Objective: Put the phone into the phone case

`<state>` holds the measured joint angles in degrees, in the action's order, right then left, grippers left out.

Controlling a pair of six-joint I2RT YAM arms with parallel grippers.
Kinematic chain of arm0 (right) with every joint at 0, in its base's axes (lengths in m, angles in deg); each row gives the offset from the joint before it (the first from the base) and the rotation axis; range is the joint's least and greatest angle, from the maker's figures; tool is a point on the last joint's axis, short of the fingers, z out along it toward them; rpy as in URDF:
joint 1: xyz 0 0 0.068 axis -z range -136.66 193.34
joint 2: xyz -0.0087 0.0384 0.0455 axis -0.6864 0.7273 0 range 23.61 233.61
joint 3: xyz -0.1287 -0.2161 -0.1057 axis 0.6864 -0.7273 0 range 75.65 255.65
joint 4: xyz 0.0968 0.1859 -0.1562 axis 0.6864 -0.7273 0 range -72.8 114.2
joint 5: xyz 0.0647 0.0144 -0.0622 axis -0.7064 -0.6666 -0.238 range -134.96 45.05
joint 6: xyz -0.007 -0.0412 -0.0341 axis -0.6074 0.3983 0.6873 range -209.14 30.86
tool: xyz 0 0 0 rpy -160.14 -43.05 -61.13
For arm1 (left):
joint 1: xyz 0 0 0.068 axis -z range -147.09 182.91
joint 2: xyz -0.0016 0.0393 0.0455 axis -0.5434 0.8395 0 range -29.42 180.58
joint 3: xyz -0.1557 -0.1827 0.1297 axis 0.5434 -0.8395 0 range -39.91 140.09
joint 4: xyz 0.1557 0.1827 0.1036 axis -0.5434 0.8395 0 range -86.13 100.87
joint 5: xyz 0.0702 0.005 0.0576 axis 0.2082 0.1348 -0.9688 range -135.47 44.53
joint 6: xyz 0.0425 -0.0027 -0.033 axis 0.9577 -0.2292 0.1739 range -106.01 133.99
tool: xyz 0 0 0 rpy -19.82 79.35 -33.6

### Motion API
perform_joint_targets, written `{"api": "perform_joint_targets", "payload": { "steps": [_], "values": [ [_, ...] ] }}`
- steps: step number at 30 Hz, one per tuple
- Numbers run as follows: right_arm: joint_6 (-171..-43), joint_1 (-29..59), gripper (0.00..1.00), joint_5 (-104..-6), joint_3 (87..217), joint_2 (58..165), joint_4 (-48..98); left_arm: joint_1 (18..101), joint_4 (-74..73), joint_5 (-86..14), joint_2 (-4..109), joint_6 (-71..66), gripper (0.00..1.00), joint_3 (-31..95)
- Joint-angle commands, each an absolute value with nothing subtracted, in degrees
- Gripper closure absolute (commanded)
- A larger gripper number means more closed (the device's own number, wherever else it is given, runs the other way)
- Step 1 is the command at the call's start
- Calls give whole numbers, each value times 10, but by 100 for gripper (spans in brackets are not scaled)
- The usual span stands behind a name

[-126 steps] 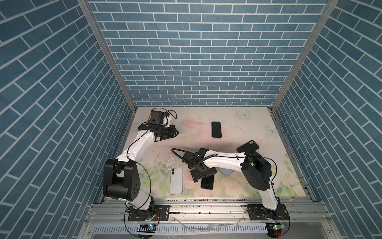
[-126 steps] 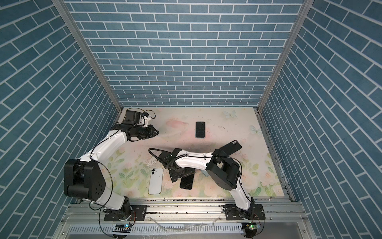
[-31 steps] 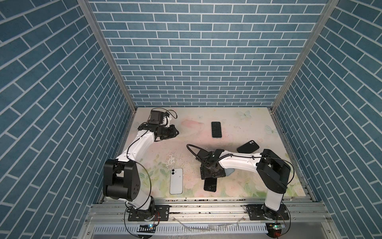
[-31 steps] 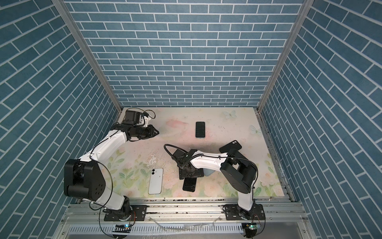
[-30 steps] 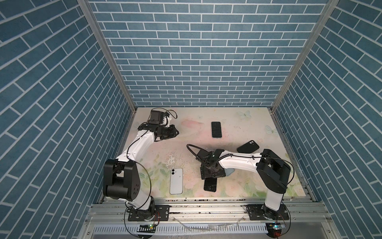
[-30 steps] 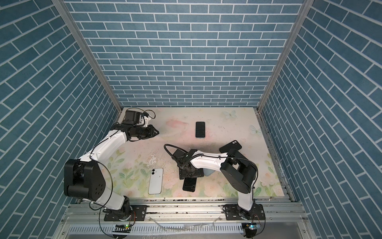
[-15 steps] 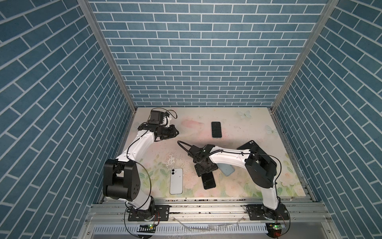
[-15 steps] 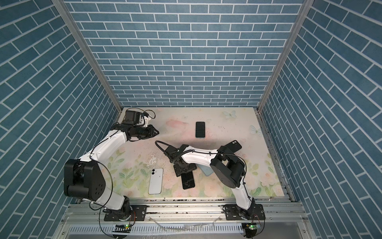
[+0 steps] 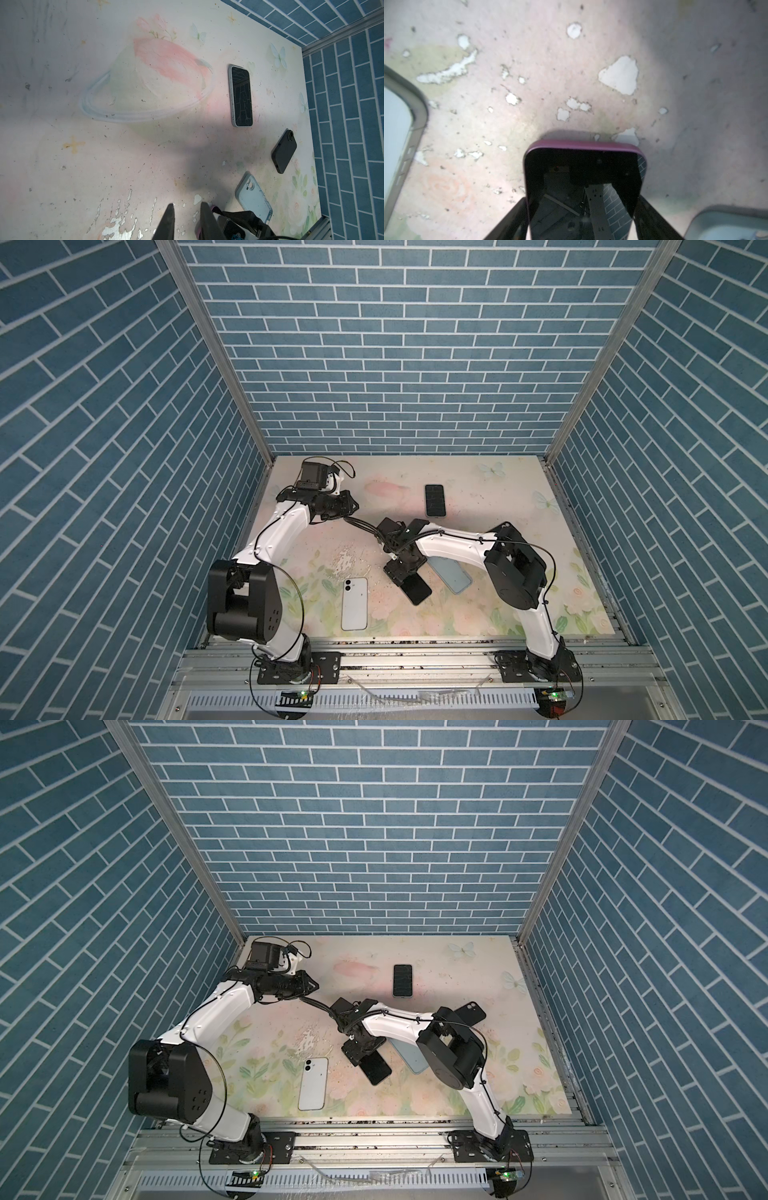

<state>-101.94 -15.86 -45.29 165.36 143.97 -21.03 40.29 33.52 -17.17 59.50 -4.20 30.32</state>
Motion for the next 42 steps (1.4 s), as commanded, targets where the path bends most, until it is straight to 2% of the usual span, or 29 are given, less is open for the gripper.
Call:
{"api": "perform_joint_targets", "payload": {
  "steps": [1, 7, 14, 16, 20, 34, 42],
  "values": [
    [-958, -159, 13, -428, 1658, 1424, -213, 399, 340, -167, 597, -38, 75, 300],
    [-1017, -159, 8, -419, 1552, 1283, -170, 399, 339, -157, 606, -40, 75, 301],
    [-1108, -164, 6, -480, 1419, 1183, -109, 399, 328, -142, 622, -51, 75, 301],
    [-1124, -174, 2, -476, 1413, 1190, -110, 399, 328, -142, 624, -52, 75, 301],
    [-1150, -197, 2, -426, 1440, 1232, -143, 399, 330, -143, 626, -50, 75, 301],
    [-1195, -202, 3, -411, 1475, 1342, -152, 399, 333, -144, 621, -47, 75, 301],
    [-1207, -202, 18, -399, 1457, 1344, -153, 399, 333, -144, 619, -47, 75, 301]
  ]
}}
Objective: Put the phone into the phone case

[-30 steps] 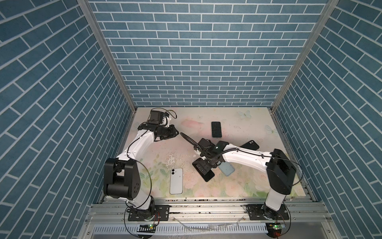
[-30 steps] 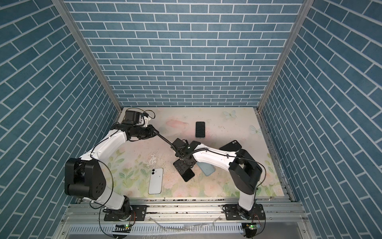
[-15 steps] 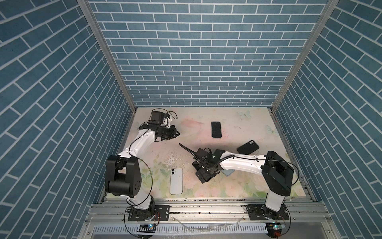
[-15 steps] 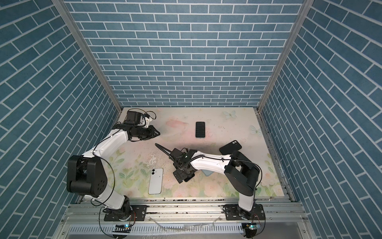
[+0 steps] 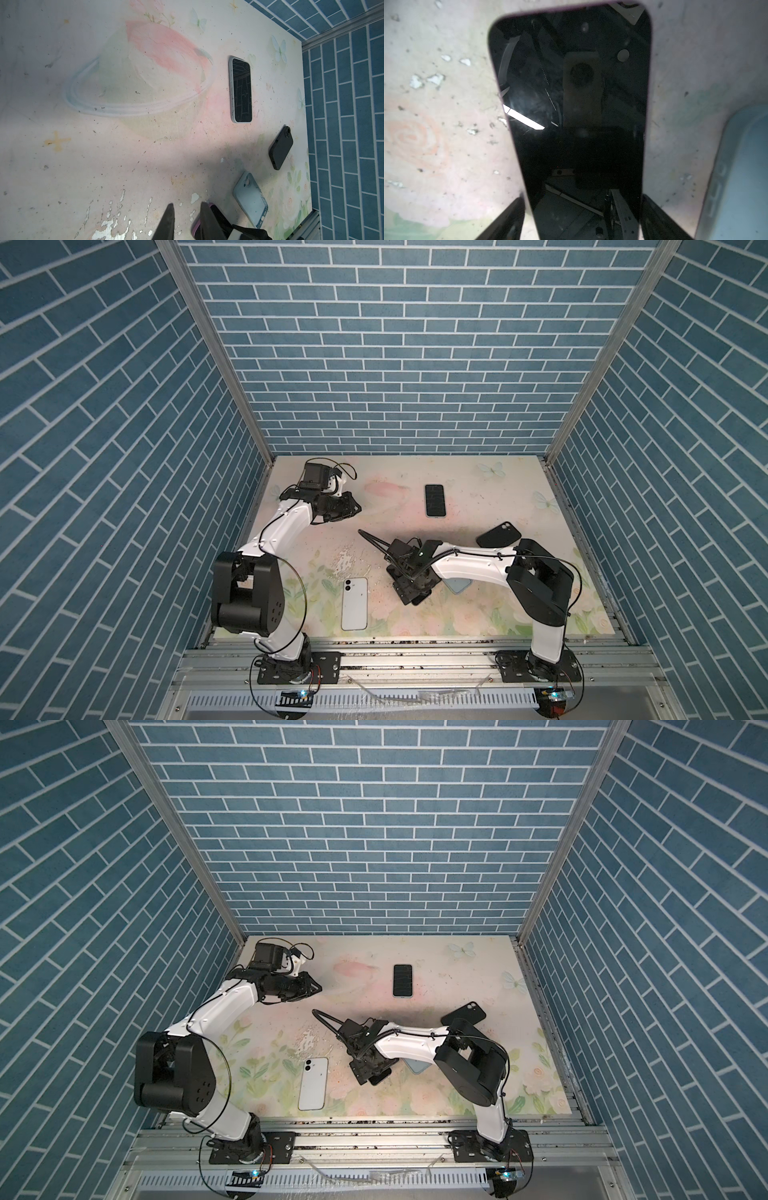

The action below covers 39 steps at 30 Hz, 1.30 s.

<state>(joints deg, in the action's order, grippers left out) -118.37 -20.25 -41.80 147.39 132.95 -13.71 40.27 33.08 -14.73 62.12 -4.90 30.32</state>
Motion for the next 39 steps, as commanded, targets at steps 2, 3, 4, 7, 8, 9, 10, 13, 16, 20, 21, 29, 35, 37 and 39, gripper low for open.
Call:
{"api": "perform_joint_targets", "payload": {
  "steps": [2, 3, 4, 7, 8, 9, 10, 13, 16, 20, 21, 29, 35, 37, 39],
  "values": [
    [-1207, -202, 21, -392, 1454, 1332, -155, 399, 333, -144, 620, -48, 75, 301],
    [-1205, -201, 24, -391, 1454, 1327, -156, 399, 334, -144, 620, -48, 75, 301],
    [-1202, -202, 28, -393, 1454, 1323, -157, 399, 333, -144, 619, -48, 75, 301],
    [-1193, -202, 32, -398, 1457, 1312, -161, 399, 333, -144, 619, -48, 75, 301],
    [-1191, -202, 32, -397, 1458, 1307, -163, 399, 334, -144, 619, -47, 75, 301],
    [-1189, -202, 33, -395, 1459, 1301, -165, 399, 334, -144, 619, -48, 75, 301],
    [-1188, -202, 33, -394, 1459, 1296, -167, 399, 334, -144, 619, -47, 75, 301],
    [-1181, -201, 33, -383, 1462, 1277, -180, 399, 335, -145, 619, -47, 75, 300],
    [-1173, -198, 33, -364, 1465, 1257, -201, 399, 334, -144, 619, -47, 75, 301],
    [-1163, -187, 33, -345, 1460, 1233, -225, 399, 334, -145, 620, -47, 75, 300],
    [-1161, -185, 33, -341, 1457, 1228, -230, 399, 334, -144, 620, -47, 75, 300],
    [-1150, -154, 33, -321, 1405, 1175, -244, 399, 333, -144, 621, -48, 75, 300],
    [-1127, -121, 33, -332, 1358, 1131, -244, 399, 333, -143, 626, -48, 75, 300],
    [-1114, -109, 33, -343, 1345, 1119, -243, 399, 333, -142, 627, -49, 75, 300],
    [-1094, -93, 33, -364, 1333, 1110, -238, 399, 333, -142, 627, -48, 75, 300]
  ]
}}
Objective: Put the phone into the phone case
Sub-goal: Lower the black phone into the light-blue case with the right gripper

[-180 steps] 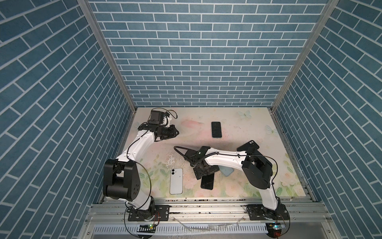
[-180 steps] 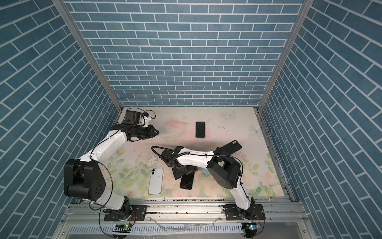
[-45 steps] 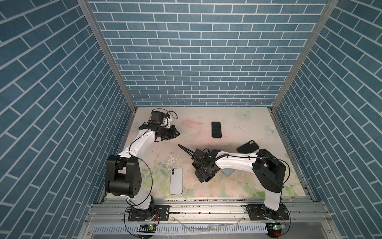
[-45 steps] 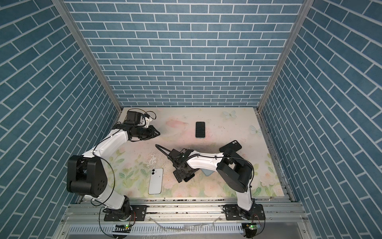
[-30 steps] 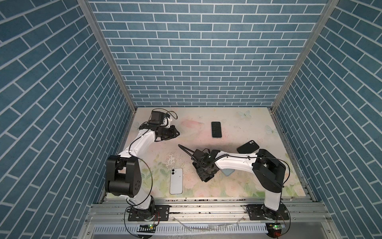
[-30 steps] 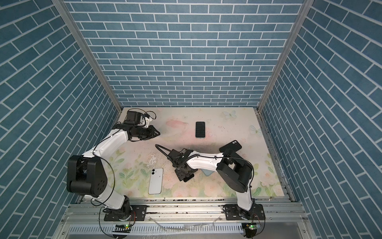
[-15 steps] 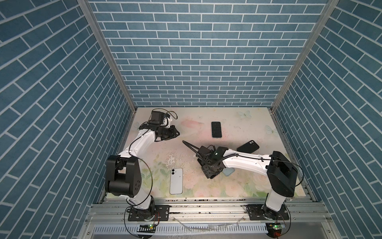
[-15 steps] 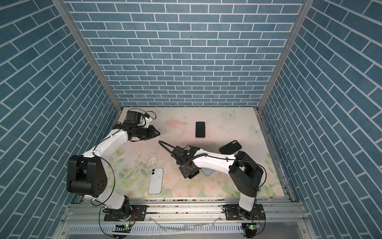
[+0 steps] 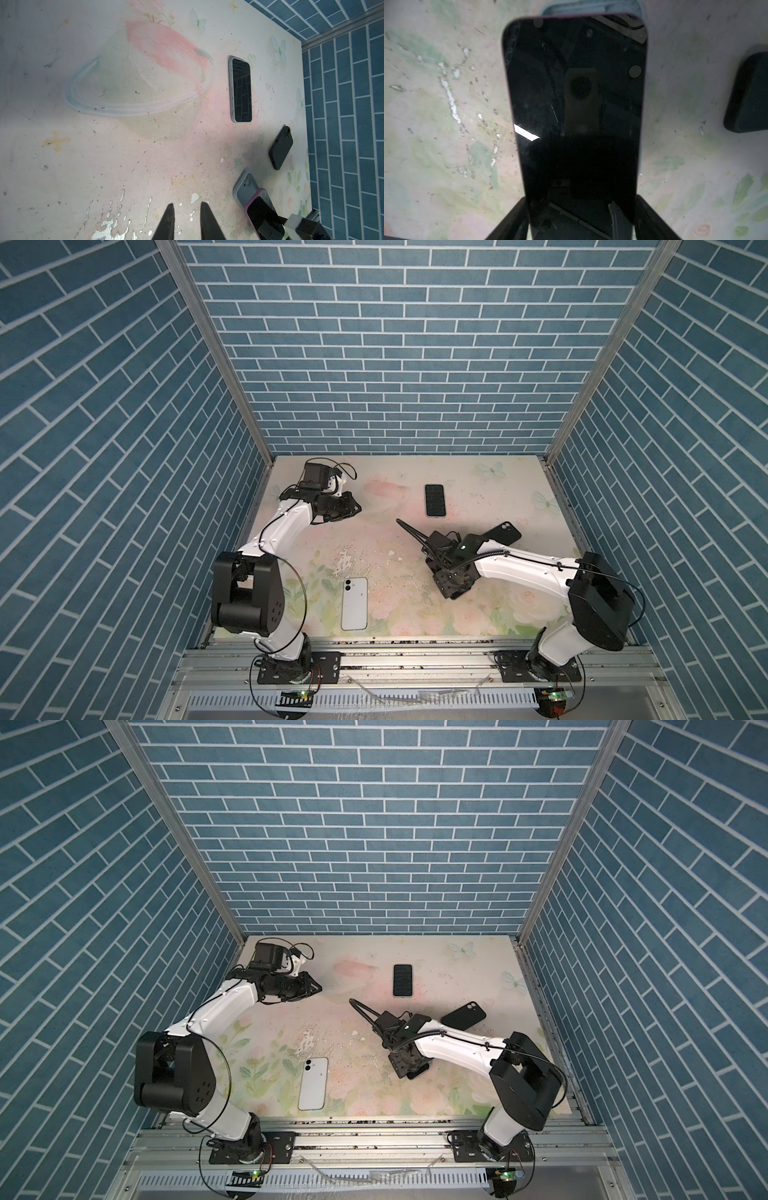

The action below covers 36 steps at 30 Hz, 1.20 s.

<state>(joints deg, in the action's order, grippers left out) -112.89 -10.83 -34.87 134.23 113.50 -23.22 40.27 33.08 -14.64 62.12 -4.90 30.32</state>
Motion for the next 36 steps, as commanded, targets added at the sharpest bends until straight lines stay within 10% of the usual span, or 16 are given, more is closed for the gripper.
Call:
{"api": "perform_joint_targets", "payload": {
  "steps": [1, 36],
  "values": [
    [-1084, -83, 33, -374, 1329, 1107, -236, 399, 333, -142, 628, -48, 75, 300],
    [-1003, -8, 16, -419, 1386, 1209, -226, 400, 335, -135, 631, -48, 75, 301]
  ]
}}
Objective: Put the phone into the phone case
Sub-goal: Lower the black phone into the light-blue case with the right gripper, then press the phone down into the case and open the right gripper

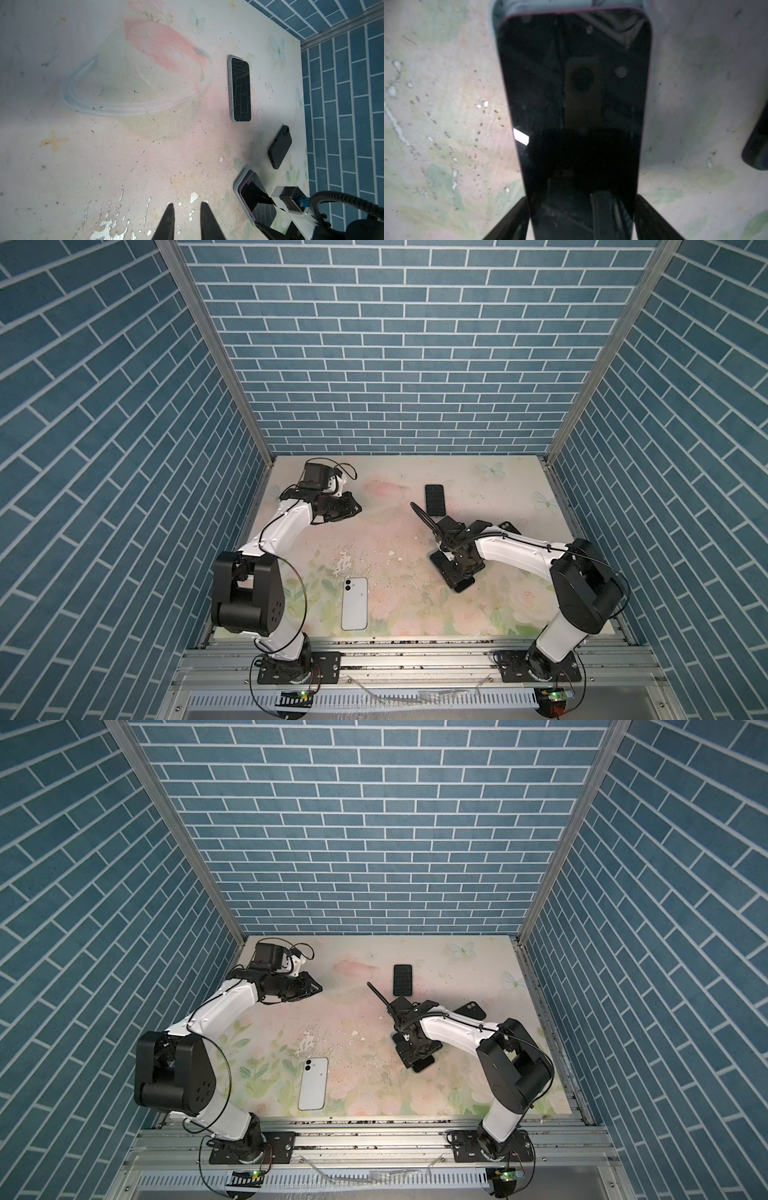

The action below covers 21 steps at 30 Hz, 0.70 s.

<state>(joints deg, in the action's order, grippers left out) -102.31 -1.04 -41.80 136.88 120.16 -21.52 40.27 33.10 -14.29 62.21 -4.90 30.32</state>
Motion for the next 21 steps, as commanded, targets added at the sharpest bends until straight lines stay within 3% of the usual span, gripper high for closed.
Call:
{"api": "perform_joint_targets", "payload": {
  "steps": [1, 4, 14, 21],
  "values": [
    [-1002, -8, 12, -419, 1387, 1210, -226, 400, 336, -136, 631, -48, 75, 301],
    [-1002, -6, 6, -421, 1389, 1208, -226, 400, 335, -136, 631, -48, 75, 301],
    [-1054, 51, 8, -516, 1389, 1185, -184, 400, 335, -134, 633, -49, 75, 301],
    [-1026, 61, 2, -530, 1395, 1211, -178, 399, 333, -131, 634, -50, 75, 301]
  ]
}}
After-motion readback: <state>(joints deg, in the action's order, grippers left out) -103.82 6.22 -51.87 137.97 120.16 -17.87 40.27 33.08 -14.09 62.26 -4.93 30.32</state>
